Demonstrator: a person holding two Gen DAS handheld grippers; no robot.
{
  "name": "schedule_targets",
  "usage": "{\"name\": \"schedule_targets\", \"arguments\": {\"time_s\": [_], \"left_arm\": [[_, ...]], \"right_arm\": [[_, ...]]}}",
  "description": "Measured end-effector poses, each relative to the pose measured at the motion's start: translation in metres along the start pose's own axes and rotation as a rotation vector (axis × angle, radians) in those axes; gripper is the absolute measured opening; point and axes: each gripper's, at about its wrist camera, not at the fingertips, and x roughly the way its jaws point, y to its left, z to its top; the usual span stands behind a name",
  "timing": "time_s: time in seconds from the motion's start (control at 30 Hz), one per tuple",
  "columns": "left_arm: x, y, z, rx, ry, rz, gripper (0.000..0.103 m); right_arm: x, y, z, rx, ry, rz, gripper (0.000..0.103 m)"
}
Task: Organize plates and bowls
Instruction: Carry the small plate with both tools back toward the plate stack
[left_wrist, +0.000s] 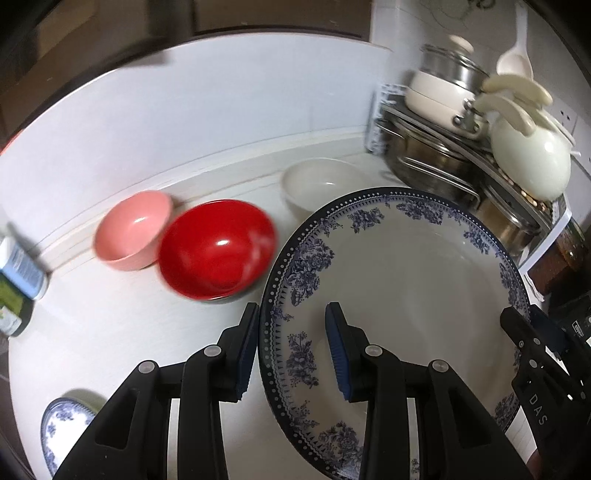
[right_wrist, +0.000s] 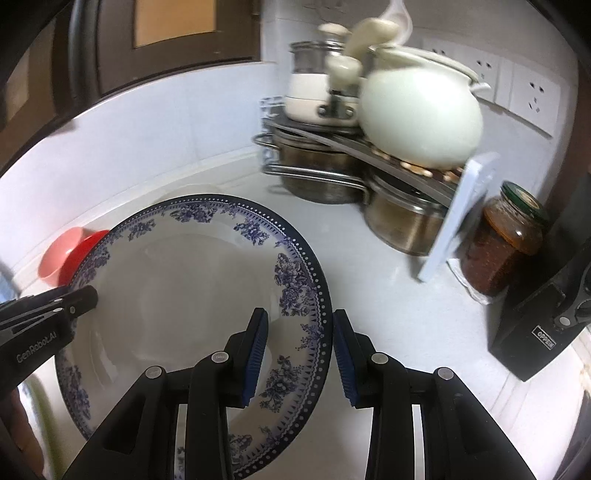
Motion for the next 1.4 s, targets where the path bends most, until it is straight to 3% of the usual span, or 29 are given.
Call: {"name": "schedule_targets", "arguments": {"time_s": [0.63,1.4], "left_arm": [[-0.061,0.129,-0.037,-0.165,-0.056,0.111,0.036],[-0.114,0.245,-0.125,-0.303,-0.026,0.250,0.036]], "right_arm": [[-0.041,0.112,-0.009,-0.125,-0.044,0.142,0.037],[-0.079,0.241,-0.063,-0.286,-0.022,0.297,0.037]]}}
